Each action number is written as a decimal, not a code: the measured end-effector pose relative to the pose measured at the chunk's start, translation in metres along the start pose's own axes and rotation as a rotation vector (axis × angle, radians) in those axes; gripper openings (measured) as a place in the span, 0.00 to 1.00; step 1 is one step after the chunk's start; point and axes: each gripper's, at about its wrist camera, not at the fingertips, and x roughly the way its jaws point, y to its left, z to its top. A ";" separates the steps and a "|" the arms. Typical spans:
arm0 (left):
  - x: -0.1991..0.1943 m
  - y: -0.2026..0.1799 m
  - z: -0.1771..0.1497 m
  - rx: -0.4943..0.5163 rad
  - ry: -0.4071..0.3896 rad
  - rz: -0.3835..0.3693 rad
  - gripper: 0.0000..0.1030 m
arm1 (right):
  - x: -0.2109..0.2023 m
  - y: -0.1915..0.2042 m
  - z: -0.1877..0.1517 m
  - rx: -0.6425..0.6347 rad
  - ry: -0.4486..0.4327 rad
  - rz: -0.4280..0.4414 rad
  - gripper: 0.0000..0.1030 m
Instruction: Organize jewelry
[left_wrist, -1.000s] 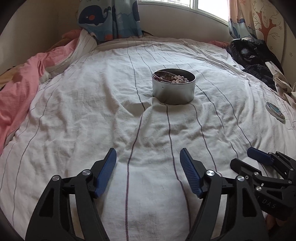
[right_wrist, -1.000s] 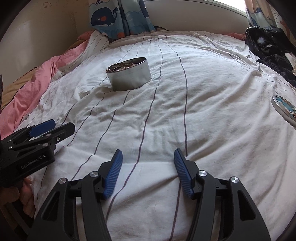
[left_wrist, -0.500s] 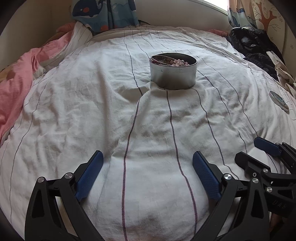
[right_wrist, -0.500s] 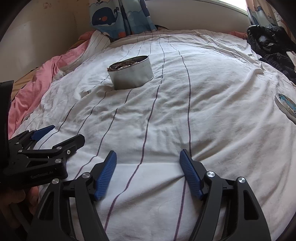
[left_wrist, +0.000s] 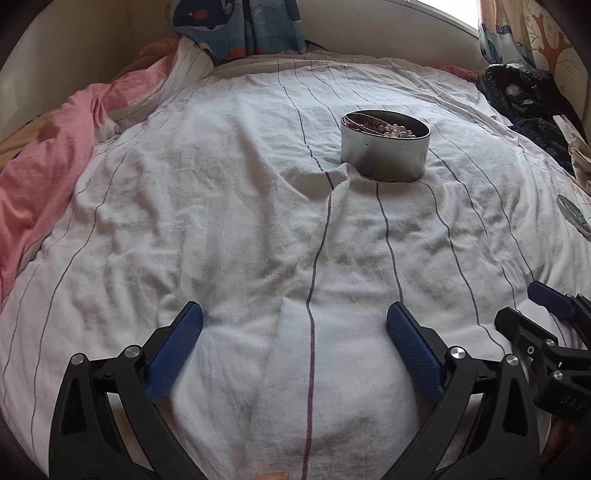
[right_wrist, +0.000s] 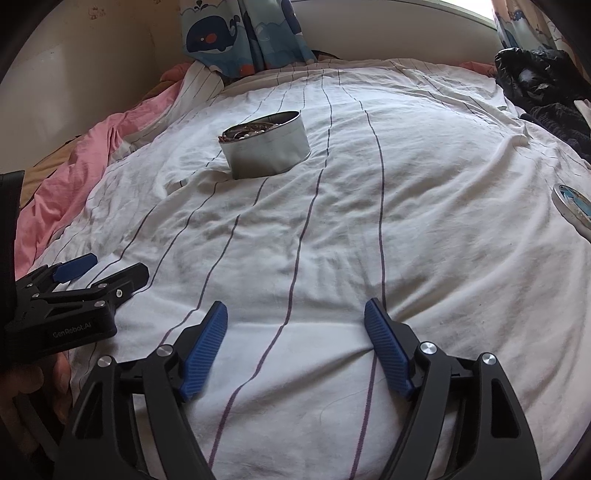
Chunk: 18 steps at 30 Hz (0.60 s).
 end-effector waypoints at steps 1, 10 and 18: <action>0.001 -0.001 0.000 0.004 0.003 -0.005 0.93 | 0.000 0.000 0.000 0.000 0.000 0.000 0.72; 0.005 -0.001 -0.002 0.000 -0.001 -0.014 0.93 | 0.000 0.000 0.000 0.000 -0.002 0.000 0.73; 0.003 -0.002 -0.003 -0.001 -0.004 -0.012 0.93 | 0.000 0.000 0.000 0.000 -0.003 0.000 0.73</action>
